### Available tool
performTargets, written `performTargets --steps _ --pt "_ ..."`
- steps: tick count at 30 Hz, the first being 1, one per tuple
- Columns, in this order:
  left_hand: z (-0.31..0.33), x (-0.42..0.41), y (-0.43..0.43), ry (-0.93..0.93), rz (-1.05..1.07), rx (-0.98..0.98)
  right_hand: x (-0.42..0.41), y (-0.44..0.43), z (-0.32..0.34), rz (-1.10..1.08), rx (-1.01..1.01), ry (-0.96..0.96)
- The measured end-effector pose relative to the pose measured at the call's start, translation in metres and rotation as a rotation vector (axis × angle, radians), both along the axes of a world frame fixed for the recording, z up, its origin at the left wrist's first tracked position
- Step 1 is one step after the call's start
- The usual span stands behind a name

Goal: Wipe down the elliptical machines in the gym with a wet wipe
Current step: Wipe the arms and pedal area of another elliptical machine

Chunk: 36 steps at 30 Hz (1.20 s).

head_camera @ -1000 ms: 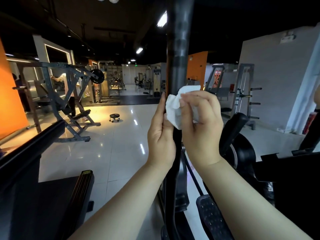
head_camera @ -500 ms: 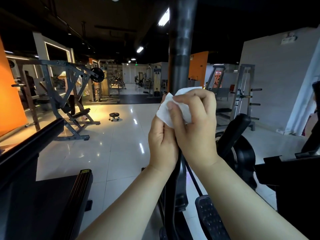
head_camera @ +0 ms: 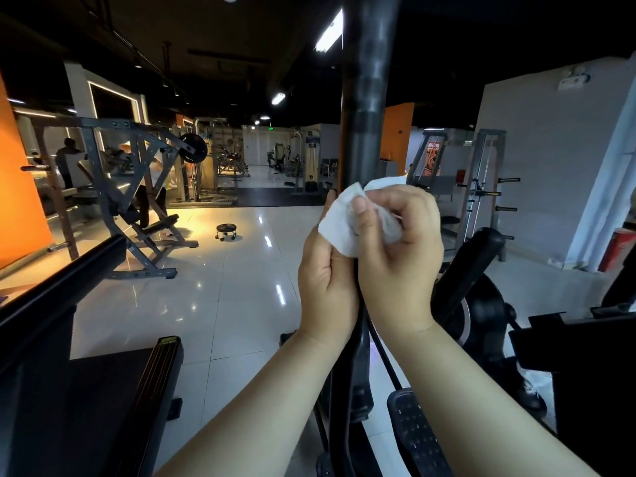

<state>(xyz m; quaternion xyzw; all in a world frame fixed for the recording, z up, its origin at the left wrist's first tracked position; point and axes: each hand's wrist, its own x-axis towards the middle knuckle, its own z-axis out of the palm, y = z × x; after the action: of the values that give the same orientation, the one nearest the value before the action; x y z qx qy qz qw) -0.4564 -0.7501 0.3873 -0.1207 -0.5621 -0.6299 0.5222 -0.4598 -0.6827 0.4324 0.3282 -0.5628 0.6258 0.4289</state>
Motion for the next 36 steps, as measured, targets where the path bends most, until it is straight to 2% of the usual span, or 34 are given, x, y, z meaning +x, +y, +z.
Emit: performTargets --steps 3,5,11,13,18,22,24,27,29,31,33,36 --pt "-0.005 -0.005 -0.003 0.010 0.143 -0.103 -0.007 -0.003 -0.008 0.165 -0.208 -0.289" --pt "-0.007 -0.007 -0.004 0.023 0.188 -0.147 -0.009 -0.004 -0.012 0.197 -0.225 -0.350" --pt "-0.008 -0.012 -0.007 0.051 0.176 -0.163 -0.002 -0.005 -0.003 0.015 -0.001 0.018" --pt "-0.011 -0.015 -0.008 0.059 0.199 -0.187 -0.008 -0.005 -0.006 -0.027 0.000 0.063" --pt "-0.008 -0.009 -0.005 0.072 0.173 -0.141 -0.007 -0.005 -0.006 0.040 -0.147 -0.006" --pt "-0.007 -0.005 -0.008 0.036 0.059 -0.018 0.006 -0.014 -0.013 -0.051 0.036 0.191" --pt "-0.007 -0.006 -0.009 0.008 0.052 -0.018 0.001 -0.011 -0.013 -0.099 0.099 0.254" --pt "0.005 0.002 -0.001 0.065 0.094 0.011 -0.005 -0.003 -0.009 -0.105 0.100 0.149" --pt "0.005 0.002 -0.002 0.065 0.113 -0.045 -0.002 -0.002 -0.007 -0.079 0.103 0.104" --pt "0.006 0.002 -0.001 0.063 0.142 -0.070 -0.003 -0.003 -0.006 -0.119 0.180 0.183" --pt "0.003 0.002 0.000 0.047 0.071 -0.029 -0.006 0.000 -0.006 -0.158 0.230 0.241" --pt "-0.006 -0.005 -0.003 0.029 0.183 -0.099 -0.006 0.004 -0.002 -0.088 0.064 0.108"
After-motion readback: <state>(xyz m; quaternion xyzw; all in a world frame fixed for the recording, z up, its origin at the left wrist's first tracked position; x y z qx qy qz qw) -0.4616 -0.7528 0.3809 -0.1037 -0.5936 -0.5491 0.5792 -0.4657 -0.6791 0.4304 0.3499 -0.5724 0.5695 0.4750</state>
